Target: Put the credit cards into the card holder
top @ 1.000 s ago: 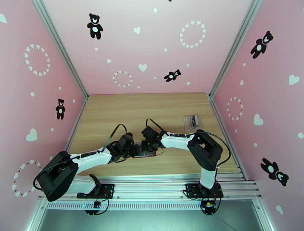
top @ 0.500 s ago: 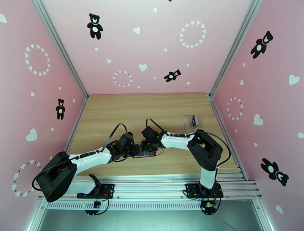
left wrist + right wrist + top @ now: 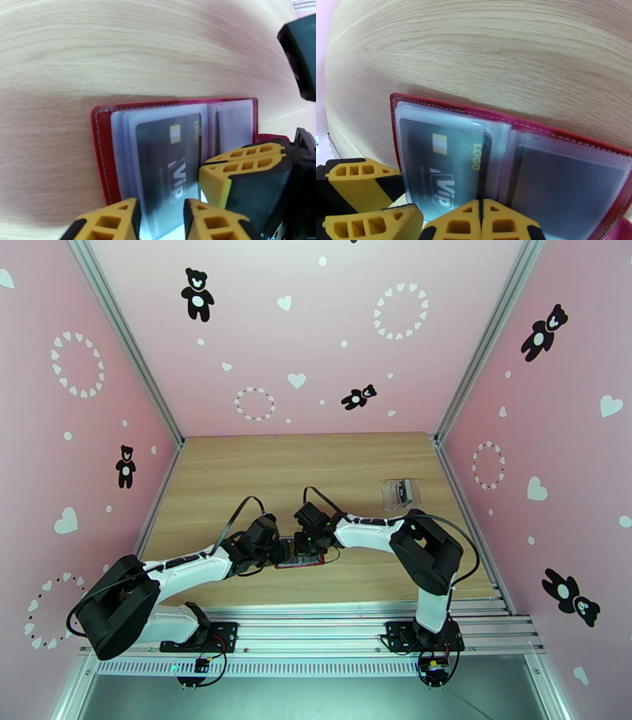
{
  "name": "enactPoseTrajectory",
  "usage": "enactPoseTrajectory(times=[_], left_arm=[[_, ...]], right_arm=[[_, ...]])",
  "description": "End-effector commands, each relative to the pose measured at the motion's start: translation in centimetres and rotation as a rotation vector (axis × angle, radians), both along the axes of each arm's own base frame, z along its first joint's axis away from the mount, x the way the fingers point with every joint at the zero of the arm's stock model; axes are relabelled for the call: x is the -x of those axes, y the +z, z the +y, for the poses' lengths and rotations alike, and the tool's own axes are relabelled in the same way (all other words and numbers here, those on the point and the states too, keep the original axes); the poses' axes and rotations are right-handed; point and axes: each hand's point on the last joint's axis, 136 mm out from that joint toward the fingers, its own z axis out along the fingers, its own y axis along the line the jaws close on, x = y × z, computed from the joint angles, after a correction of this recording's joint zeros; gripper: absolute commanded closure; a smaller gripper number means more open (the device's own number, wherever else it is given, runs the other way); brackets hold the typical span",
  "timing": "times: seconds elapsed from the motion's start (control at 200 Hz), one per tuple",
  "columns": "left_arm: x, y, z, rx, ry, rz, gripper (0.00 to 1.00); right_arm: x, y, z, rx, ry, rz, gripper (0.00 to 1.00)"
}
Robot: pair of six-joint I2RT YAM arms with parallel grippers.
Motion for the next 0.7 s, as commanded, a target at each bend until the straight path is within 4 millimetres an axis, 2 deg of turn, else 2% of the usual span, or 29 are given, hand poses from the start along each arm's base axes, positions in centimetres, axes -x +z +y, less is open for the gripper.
enactPoseTrajectory(times=[0.0,0.19,0.37,0.601,0.696], left_arm=[[-0.7,1.3,-1.1,0.053,-0.019,-0.032,0.65],[-0.7,1.8,-1.7,0.094,-0.028,-0.036,0.65],[-0.7,2.6,-2.4,0.141,-0.038,-0.048,0.65],[-1.0,3.3,-3.2,0.176,-0.055,-0.053,0.65],[-1.2,3.5,-3.7,0.183,-0.061,-0.054,0.65]], right_arm=[[1.1,-2.0,-1.4,0.062,0.008,0.04,0.96],[1.1,-1.7,-1.3,0.053,0.007,0.035,0.96],[0.8,-0.2,-1.1,0.007,-0.006,0.0,0.95],[0.1,3.1,-1.6,-0.037,-0.035,-0.072,0.71],[-0.4,4.5,-2.9,-0.033,-0.059,-0.1,0.69]])
